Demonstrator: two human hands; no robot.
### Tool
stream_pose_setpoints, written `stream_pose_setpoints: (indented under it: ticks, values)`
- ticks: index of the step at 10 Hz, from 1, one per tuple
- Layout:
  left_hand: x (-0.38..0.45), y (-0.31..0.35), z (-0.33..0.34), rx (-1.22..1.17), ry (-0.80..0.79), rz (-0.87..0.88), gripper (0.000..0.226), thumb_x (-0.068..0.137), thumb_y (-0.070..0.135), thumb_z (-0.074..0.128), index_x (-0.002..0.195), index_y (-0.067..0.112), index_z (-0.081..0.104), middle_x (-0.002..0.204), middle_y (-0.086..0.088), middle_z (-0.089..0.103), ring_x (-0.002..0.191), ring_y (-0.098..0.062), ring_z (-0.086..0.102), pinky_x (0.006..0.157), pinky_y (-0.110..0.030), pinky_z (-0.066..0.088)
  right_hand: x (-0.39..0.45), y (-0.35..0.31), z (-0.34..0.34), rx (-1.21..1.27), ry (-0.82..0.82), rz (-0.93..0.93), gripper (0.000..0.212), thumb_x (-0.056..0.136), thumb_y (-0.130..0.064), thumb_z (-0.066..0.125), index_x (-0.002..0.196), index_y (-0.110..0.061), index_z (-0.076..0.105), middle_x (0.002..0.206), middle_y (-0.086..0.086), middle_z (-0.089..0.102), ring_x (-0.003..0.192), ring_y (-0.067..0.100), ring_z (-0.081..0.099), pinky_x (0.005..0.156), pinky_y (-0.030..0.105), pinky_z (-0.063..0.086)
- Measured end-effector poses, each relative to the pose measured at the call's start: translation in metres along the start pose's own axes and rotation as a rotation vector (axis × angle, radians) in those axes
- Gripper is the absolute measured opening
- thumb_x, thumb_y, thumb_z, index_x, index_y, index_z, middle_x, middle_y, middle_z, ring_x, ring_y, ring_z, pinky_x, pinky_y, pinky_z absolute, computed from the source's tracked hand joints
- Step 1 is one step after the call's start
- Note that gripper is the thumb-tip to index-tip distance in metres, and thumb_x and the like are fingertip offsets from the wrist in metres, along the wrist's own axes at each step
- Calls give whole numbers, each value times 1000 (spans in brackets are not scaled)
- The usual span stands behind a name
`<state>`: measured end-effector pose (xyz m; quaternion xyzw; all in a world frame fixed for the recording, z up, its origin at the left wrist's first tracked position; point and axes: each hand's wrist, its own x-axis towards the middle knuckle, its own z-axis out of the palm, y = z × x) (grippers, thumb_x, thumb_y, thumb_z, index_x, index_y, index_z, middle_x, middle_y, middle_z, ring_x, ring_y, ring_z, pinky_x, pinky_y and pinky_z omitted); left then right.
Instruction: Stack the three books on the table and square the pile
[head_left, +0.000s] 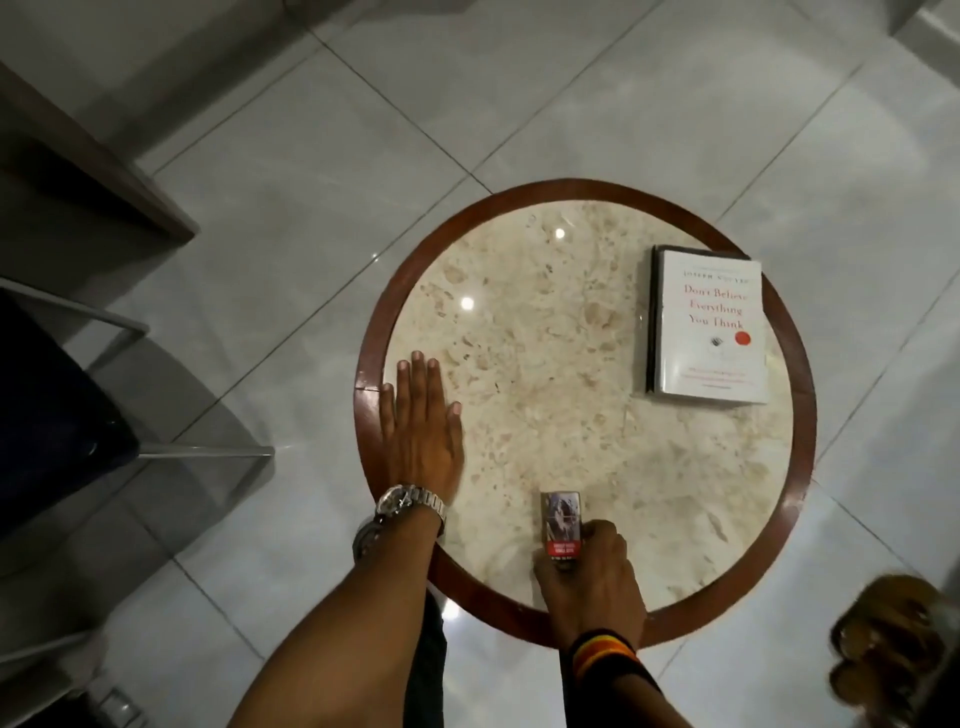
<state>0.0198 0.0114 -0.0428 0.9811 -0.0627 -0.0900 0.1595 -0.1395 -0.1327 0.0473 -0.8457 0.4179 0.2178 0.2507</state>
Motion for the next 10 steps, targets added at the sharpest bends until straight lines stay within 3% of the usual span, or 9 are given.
stream_pose_setpoints:
  ticks: [1, 2, 3, 4, 5, 7, 9, 10]
  values:
    - [4, -5, 1, -3, 12, -14, 67, 111, 40, 25, 172, 13, 12, 180, -2, 1, 169, -25, 10, 133, -32, -18, 15, -21, -3, 16, 38, -21, 47, 74, -48, 72, 106, -23, 48, 105, 3, 58, 87, 31, 65, 66, 36, 50]
    - [8, -5, 1, 10, 30, -64, 69, 111, 40, 29, 172, 12, 16, 181, -8, 9, 168, -25, 11, 131, -29, -23, 41, -62, -12, 76, 109, -122, 49, 74, -50, 73, 109, -24, 50, 108, 3, 60, 84, 29, 66, 69, 35, 52]
    - [9, -4, 0, 22, 31, -67, 69, 110, 42, 28, 172, 11, 18, 181, -10, 15, 168, -27, 14, 132, -33, -20, 71, -121, -19, 143, 154, -183, 47, 74, -56, 72, 104, -27, 50, 103, 0, 63, 78, 23, 65, 67, 29, 47]
    - [9, -5, 2, 35, 36, -57, 69, 109, 41, 25, 171, 11, 20, 181, -11, 16, 167, -29, 17, 136, -40, -7, 100, -180, -17, 191, 179, -222, 45, 73, -57, 71, 98, -28, 48, 100, -1, 63, 72, 20, 59, 65, 27, 40]
    - [9, -5, 4, 63, 58, -56, 69, 108, 37, 30, 171, 9, 23, 180, -12, 19, 167, -27, 16, 136, -37, -10, 122, -220, -12, 189, 182, -243, 50, 74, -54, 72, 103, -19, 52, 102, 3, 62, 80, 25, 64, 64, 30, 43]
    - [13, -4, -1, 84, 44, -47, 69, 107, 38, 31, 170, 9, 26, 179, -13, 24, 166, -30, 22, 135, -35, -15, 148, -252, -5, 106, 178, -262, 57, 78, -51, 73, 115, -14, 50, 111, 8, 60, 91, 30, 67, 75, 40, 56]
    - [11, -3, 1, 95, 47, -47, 71, 106, 38, 33, 170, 9, 24, 180, -12, 20, 167, -28, 17, 135, -36, -15, 149, -254, 2, 61, 168, -290, 62, 76, -57, 73, 116, -15, 48, 112, 7, 58, 91, 29, 67, 72, 38, 56]
    - [10, -7, 4, 93, 77, -51, 70, 107, 39, 27, 171, 10, 23, 179, -13, 22, 166, -31, 22, 136, -42, -3, 141, -236, 2, 140, 192, -284, 70, 71, -67, 71, 115, -17, 49, 111, 5, 59, 91, 26, 66, 66, 32, 49]
